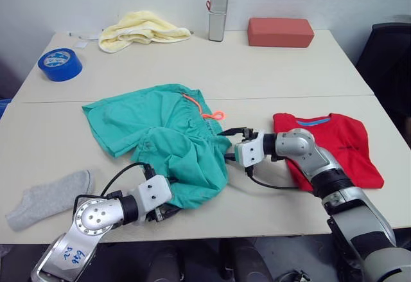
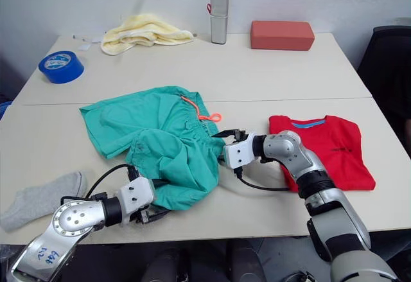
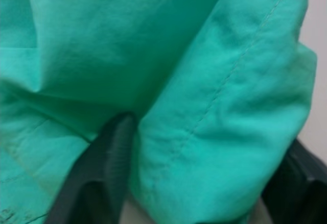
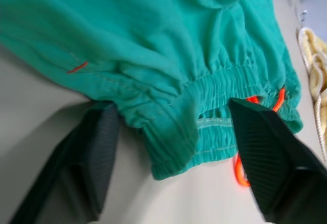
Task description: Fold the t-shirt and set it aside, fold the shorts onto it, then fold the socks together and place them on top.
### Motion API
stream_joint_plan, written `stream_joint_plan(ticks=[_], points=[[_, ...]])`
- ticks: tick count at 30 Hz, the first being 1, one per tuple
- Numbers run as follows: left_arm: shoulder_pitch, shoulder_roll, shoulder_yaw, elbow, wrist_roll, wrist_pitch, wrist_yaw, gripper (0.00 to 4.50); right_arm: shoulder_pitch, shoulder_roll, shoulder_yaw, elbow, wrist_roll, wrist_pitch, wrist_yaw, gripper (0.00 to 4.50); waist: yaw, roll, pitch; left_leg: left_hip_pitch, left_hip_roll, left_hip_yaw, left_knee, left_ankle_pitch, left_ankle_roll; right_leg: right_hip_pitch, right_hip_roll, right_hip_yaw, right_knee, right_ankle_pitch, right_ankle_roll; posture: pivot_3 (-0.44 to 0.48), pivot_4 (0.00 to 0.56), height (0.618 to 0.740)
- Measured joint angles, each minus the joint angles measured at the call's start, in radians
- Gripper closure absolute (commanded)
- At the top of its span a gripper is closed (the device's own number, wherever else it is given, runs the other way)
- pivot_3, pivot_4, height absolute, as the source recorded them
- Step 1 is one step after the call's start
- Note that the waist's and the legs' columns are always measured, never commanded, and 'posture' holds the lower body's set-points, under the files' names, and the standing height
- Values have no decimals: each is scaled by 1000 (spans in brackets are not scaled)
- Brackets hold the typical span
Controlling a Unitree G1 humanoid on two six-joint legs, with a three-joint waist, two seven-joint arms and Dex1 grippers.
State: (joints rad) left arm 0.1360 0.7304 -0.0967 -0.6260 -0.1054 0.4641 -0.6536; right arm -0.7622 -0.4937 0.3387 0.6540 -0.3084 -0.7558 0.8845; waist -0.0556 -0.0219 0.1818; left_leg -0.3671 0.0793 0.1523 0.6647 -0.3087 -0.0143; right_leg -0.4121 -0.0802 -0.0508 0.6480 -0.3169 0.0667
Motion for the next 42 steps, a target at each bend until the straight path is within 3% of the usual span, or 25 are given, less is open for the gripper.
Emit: stream_joint_plan(ticks=[5, 6, 7, 13, 17, 24, 29, 37, 42], points=[[-3, 39, 75, 21, -37, -7, -61, 3868, 2, -4, 16, 1, 18, 19, 40, 4226, -1, 0, 0, 0, 0, 0, 0, 0, 0, 0, 0, -1, 0, 0, -1, 0, 150, 740], [-6, 47, 102, 35, -64, -11, -85, 4205, 5, -7, 16, -2, 29, 26, 56, 4500, 0, 0, 0, -1, 1, 0, 0, 0, 0, -1, 0, -1, 0, 0, -1, 0, 150, 740], [-8, 59, 133, 55, -90, -13, -108, 4476, 9, -10, 16, -9, 47, 37, 74, 4500, 0, 0, 0, 0, 1, 0, 0, 0, -1, -1, 0, -1, 0, -1, -1, 0, 150, 740], [-19, 134, 306, 134, -232, -41, -271, 4476, 99, -100, 13, -186, 191, 146, 237, 4500, 4, 0, 0, -2, 1, -1, 0, -1, -1, -1, -1, -3, -1, -1, -1, 0, 150, 740], [28, 232, 375, 136, -329, -61, -451, 4476, 218, -246, -15, -408, 305, 271, 333, 4500, 6, 1, 0, -3, 1, -1, -1, -2, -1, -1, -1, -4, -2, -1, -2, 0, 150, 740], [76, 309, 397, 164, -324, -110, -540, 4476, 359, -399, -84, -646, 438, 394, 382, 4500, 3, 1, 1, -1, 2, -1, -1, -4, 0, -1, 1, -4, -2, -2, -3, 0, 150, 740], [167, 398, 443, 147, -373, -55, -654, 4476, 535, -508, -119, -840, 597, 461, 457, 4500, 4, 1, 1, -2, 3, -1, -2, -5, -2, -2, 1, -4, -4, -2, -3, 0, 150, 740], [208, 522, 486, 179, -327, -102, -747, 4476, 649, -508, -117, -969, 681, 540, 446, 4500, 4, 0, 2, -1, 2, 0, -1, -7, 2, -2, 1, -5, -4, -2, -4, 0, 150, 740], [139, 526, 486, 212, -327, -115, -735, 4476, 602, -507, -120, -948, 751, 604, 454, 4500, 5, 0, 2, -2, 2, 0, -1, -7, 1, -2, 2, -4, -4, -2, -4, 0, 150, 740]])
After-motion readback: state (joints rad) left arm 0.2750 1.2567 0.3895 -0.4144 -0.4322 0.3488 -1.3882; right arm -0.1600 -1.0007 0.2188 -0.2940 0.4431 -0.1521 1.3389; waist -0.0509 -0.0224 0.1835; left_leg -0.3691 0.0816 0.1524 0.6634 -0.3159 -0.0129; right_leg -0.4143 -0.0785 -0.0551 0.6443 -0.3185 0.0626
